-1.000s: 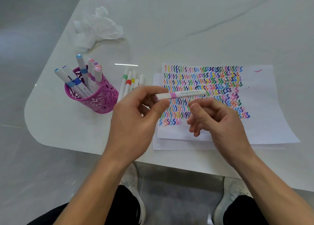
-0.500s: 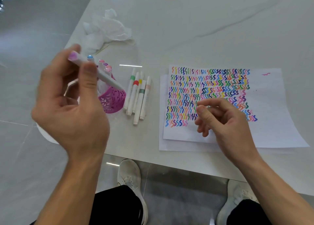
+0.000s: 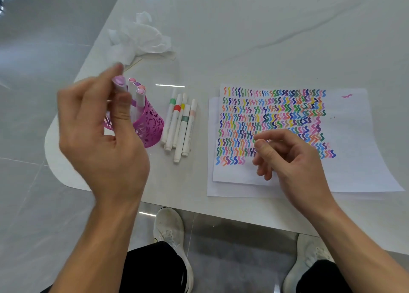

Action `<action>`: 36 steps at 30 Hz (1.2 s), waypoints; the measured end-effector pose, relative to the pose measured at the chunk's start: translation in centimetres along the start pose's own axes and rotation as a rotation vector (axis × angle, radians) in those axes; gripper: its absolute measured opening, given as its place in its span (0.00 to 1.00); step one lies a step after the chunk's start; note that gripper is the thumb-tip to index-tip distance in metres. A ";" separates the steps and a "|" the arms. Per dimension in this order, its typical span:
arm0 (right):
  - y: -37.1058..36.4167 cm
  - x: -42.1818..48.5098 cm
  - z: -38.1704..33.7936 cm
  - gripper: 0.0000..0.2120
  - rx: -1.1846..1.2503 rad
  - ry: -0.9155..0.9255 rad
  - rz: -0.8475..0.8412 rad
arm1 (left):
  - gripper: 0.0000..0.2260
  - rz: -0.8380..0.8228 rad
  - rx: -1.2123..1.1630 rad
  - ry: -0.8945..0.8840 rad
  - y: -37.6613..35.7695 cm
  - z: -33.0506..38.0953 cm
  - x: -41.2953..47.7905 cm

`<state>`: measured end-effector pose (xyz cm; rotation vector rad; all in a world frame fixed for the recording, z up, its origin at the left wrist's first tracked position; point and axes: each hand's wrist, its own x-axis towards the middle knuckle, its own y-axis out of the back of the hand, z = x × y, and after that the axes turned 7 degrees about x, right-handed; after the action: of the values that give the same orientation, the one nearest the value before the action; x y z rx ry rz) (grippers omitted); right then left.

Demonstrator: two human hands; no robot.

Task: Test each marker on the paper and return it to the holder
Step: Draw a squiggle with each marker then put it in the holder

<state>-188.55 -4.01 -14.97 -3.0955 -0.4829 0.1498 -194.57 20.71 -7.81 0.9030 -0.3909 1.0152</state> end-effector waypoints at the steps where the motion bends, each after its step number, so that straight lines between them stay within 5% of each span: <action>1: 0.0 0.0 0.0 0.06 -0.002 0.001 0.002 | 0.11 -0.018 0.038 -0.034 -0.3 0.0 -0.6; 8: 0.0 0.0 0.1 0.04 -0.023 0.003 -0.003 | 0.11 -0.219 0.217 0.093 -0.7 -0.5 -0.6; 19: 0.1 0.1 0.0 0.06 -0.029 0.001 0.001 | 0.19 -0.260 0.295 0.146 -0.8 0.0 -0.8; 27: 0.1 0.1 0.0 0.05 -0.019 0.003 -0.001 | 0.15 -0.208 0.206 -0.152 -1.1 1.3 -1.7; 30: 0.2 0.1 0.0 0.04 -0.011 0.004 -0.003 | 0.10 -0.350 0.178 -0.217 -1.6 1.7 -2.4; 36: 0.2 0.1 0.0 0.05 -0.016 0.008 -0.002 | 0.13 -0.684 0.383 0.062 -2.7 2.1 -4.6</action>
<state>-188.35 -4.19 -15.03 -3.1104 -0.4894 0.1346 -194.28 15.83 -10.83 1.2310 0.1776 0.4816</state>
